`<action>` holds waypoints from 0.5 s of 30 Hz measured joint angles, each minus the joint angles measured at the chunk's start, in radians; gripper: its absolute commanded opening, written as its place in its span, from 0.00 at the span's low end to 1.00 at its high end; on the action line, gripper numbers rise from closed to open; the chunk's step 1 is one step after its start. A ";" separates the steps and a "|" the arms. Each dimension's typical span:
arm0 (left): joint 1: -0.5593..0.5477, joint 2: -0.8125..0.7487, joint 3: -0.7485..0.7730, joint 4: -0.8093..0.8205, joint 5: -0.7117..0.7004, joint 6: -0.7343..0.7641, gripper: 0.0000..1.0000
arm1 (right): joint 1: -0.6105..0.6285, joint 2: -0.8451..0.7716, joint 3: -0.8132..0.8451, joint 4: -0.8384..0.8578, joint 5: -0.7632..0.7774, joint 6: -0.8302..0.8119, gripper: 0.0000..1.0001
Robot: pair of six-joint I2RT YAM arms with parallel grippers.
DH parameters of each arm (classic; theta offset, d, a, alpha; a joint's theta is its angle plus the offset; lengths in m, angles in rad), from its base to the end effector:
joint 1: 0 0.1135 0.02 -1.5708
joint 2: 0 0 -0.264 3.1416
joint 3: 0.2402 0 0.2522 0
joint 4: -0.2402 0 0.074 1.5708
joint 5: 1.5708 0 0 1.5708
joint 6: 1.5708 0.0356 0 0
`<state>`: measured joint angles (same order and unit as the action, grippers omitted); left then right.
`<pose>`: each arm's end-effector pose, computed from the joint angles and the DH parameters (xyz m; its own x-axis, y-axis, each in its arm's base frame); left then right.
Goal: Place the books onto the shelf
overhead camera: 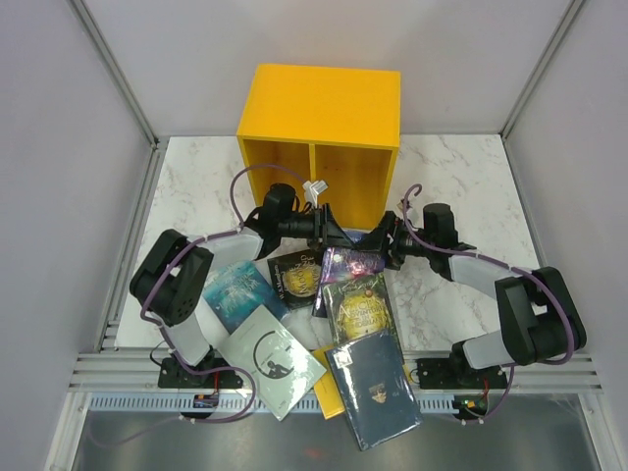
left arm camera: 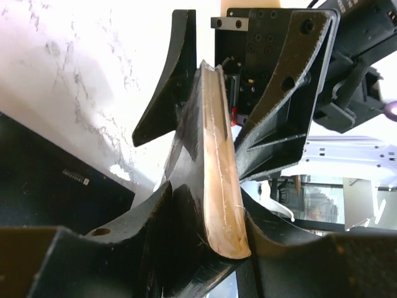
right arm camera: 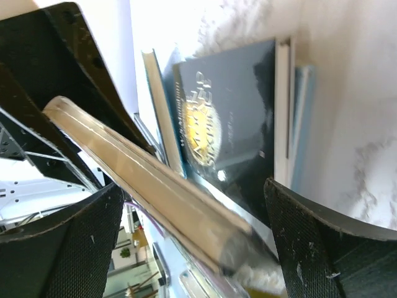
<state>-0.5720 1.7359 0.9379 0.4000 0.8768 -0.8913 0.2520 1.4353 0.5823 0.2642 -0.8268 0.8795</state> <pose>0.2934 -0.2214 0.2029 -0.9376 0.0119 -0.3475 0.3385 0.2601 -0.9043 0.2571 0.0932 0.1755 -0.9295 0.2995 -0.2154 -0.0711 0.4275 0.9012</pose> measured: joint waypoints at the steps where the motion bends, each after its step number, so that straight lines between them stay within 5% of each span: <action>1: -0.002 0.000 0.000 -0.006 -0.001 0.005 0.02 | -0.002 0.000 0.000 -0.021 0.002 -0.006 0.95; 8: -0.003 0.000 0.000 -0.015 -0.006 0.016 0.02 | -0.023 -0.012 0.000 -0.102 0.003 -0.032 0.95; 9: -0.003 0.000 0.000 -0.015 -0.006 0.016 0.43 | -0.036 -0.018 0.000 -0.116 0.003 -0.038 0.95; 10: -0.003 -0.001 0.000 -0.045 -0.013 0.049 0.45 | -0.053 -0.023 -0.001 -0.128 0.003 -0.043 0.95; 12: -0.004 -0.017 0.001 -0.142 -0.018 0.109 0.38 | -0.092 -0.029 -0.004 -0.142 0.013 -0.051 0.95; 14: -0.005 -0.032 -0.006 -0.218 -0.024 0.166 0.06 | -0.127 -0.029 -0.009 -0.153 0.021 -0.059 0.95; 15: -0.005 -0.036 -0.007 -0.246 -0.042 0.197 0.02 | -0.142 -0.029 -0.013 -0.158 0.024 -0.063 0.94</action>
<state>-0.5766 1.7000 0.9306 0.1543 0.8349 -0.6941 0.1104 1.4063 0.5694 0.1059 -0.8024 0.8162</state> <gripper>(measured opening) 0.210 0.948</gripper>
